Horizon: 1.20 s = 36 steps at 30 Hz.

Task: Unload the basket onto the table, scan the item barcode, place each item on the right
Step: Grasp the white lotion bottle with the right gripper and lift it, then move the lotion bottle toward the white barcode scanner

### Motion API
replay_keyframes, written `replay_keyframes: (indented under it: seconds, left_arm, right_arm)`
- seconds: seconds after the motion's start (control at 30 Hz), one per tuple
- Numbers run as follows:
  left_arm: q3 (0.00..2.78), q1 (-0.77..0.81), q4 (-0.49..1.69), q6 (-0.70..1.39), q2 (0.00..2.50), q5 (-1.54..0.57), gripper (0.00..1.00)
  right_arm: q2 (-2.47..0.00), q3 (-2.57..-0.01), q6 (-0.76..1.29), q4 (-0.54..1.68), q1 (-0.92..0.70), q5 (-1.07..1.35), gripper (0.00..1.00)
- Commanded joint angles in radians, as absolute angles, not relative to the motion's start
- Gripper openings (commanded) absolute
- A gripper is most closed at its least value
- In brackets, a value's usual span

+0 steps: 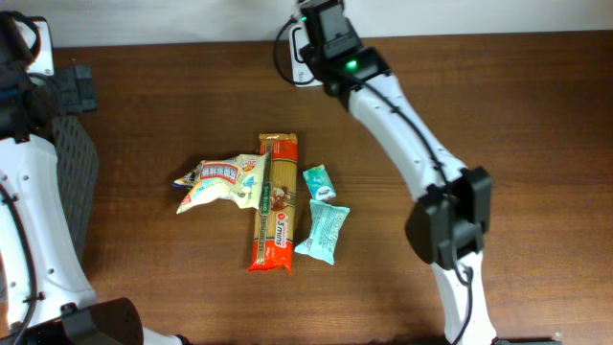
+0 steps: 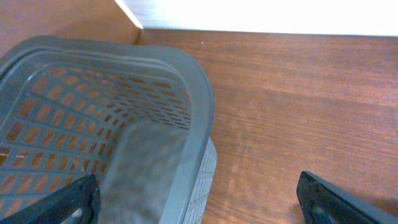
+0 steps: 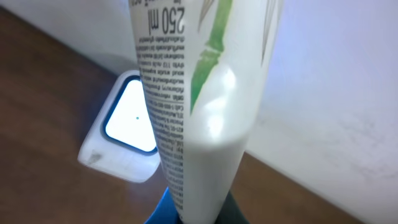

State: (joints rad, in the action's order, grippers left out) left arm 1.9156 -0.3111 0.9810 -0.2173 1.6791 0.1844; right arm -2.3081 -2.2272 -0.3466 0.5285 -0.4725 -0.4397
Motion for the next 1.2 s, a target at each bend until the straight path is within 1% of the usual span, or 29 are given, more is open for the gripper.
replay_keyframes:
  seconds: [0.0,0.07,0.13,0.33,0.43,0.7,0.8,0.87,0.9,1.0,1.03,1.07,1.13,1.17]
  left_arm:
    - [1.929,-0.315,0.981,-0.226,1.668,0.181,0.99]
    - [1.929,-0.315,0.981,-0.226,1.668,0.181,0.99]
    - [1.929,-0.315,0.981,-0.226,1.668,0.181,0.99]
    - [1.929,-0.315,0.981,-0.226,1.668,0.181,0.99]
    - [1.929,-0.315,0.981,-0.226,1.668,0.181,0.99]
    - [1.929,-0.315,0.981,-0.226,1.668,0.181,0.99]
    - [1.929,-0.315,0.981,-0.226,1.668,0.181,0.99]
    - [1.929,-0.315,0.981,-0.226,1.668,0.181,0.99]
    - [1.929,-0.315,0.981,-0.226,1.668,0.181,0.99]
    - [1.929,-0.315,0.981,-0.226,1.668,0.181,0.99]
    - [1.929,-0.315,0.981,-0.226,1.668,0.181,0.99]
    - [1.929,-0.315,0.981,-0.226,1.668,0.181,0.99]
    - [1.929,-0.315,0.981,-0.226,1.668,0.181,0.99]
    - [1.929,-0.315,0.981,-0.226,1.668,0.181,0.99]
  right_arm:
    - [-2.376,-2.261,-0.596,0.366,-0.492,-0.693,0.04]
    - [-2.447,-2.260,-0.738,0.262,-0.500,-0.765,0.04]
    - [-2.514,-2.260,-0.813,0.158,-0.498,-0.831,0.04]
    - [-2.582,-2.259,-0.815,0.144,-0.496,-0.840,0.04]
    - [-2.583,-2.259,-0.816,0.111,-0.496,-0.854,0.04]
    - [-2.581,-2.259,-0.816,0.117,-0.498,-0.881,0.04]
    - [-2.540,-2.259,-0.807,0.157,-0.503,-0.879,0.04]
    - [-2.457,-2.259,-0.707,0.243,-0.504,-0.842,0.04]
    - [-2.402,-2.259,-0.646,0.329,-0.504,-0.791,0.04]
    - [-2.202,-2.259,-0.346,0.630,-0.503,-0.585,0.04]
    - [-2.143,-2.259,-0.253,0.712,-0.499,-0.495,0.04]
    - [-2.053,-2.259,-0.170,0.847,-0.483,-0.298,0.04]
    - [-1.976,-2.259,-0.110,1.005,-0.462,-0.166,0.04]
    - [-1.935,-2.259,-0.078,1.123,-0.441,-0.114,0.04]
